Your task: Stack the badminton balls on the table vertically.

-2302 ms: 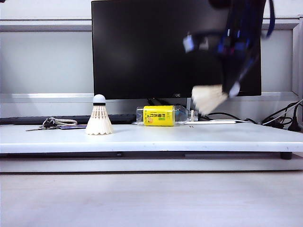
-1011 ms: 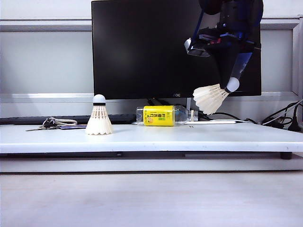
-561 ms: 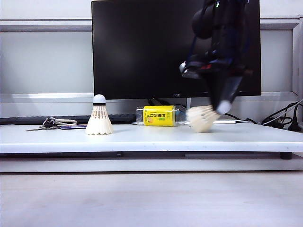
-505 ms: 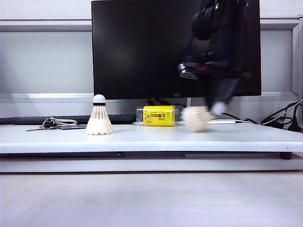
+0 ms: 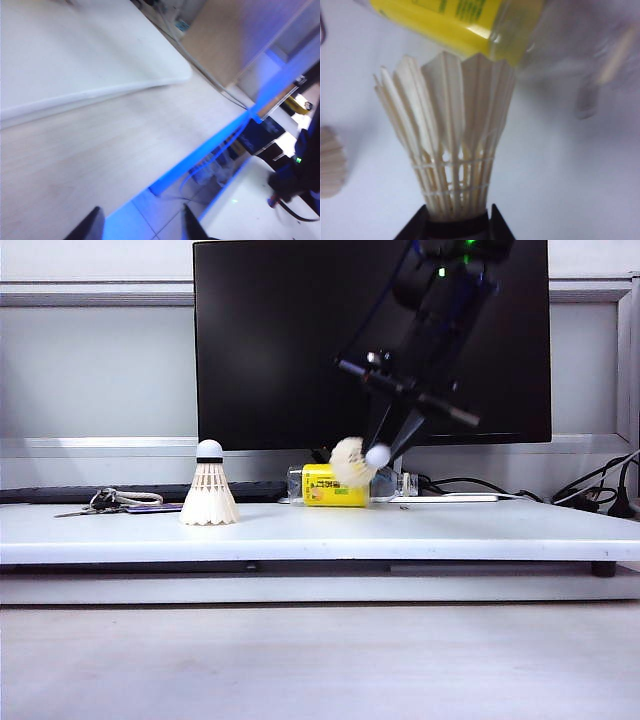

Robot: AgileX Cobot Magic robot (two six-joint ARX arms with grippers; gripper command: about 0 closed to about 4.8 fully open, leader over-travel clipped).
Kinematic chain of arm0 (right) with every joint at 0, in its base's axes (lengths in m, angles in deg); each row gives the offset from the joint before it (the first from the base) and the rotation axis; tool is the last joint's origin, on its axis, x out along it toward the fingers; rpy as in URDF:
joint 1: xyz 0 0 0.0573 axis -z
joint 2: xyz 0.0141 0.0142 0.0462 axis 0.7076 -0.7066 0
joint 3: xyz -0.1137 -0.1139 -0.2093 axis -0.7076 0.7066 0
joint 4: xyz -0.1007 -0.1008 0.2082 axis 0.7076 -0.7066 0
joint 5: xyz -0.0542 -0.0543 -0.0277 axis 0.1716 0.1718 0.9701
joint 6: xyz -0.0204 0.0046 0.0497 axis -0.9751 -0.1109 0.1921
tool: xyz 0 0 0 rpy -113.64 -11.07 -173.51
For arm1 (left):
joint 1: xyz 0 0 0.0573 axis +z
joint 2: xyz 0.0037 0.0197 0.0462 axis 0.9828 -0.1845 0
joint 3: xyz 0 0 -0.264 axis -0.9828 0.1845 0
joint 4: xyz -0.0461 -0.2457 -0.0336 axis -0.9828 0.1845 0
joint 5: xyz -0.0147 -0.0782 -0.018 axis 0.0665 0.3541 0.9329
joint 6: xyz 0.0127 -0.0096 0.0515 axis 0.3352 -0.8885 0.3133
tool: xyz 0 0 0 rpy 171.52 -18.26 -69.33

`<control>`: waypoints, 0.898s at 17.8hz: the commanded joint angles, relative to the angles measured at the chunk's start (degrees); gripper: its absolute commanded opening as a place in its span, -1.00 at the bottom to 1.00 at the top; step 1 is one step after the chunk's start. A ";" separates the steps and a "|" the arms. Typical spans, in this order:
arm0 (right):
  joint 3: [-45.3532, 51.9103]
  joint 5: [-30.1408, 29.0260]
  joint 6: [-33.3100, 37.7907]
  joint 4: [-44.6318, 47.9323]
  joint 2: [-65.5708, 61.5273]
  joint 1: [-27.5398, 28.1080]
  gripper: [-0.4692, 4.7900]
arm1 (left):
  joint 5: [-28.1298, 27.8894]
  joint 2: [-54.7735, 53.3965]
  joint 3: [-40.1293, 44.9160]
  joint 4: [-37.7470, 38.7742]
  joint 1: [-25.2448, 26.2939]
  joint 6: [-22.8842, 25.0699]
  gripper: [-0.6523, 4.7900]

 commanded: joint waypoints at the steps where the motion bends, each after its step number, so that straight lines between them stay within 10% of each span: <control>1: 2.67 -5.11 2.27 1.88 0.07 -0.09 -0.31 | -0.33 -0.02 -0.20 -0.81 0.02 0.07 0.00; 10: 6.05 -9.44 -4.15 -3.10 0.11 -0.72 0.23 | -3.52 -0.02 -0.20 -2.80 0.02 5.62 0.00; 16: 5.81 -9.64 -8.00 -2.27 4.28 -0.28 0.22 | -10.80 -3.28 -0.17 -7.91 0.02 3.15 0.03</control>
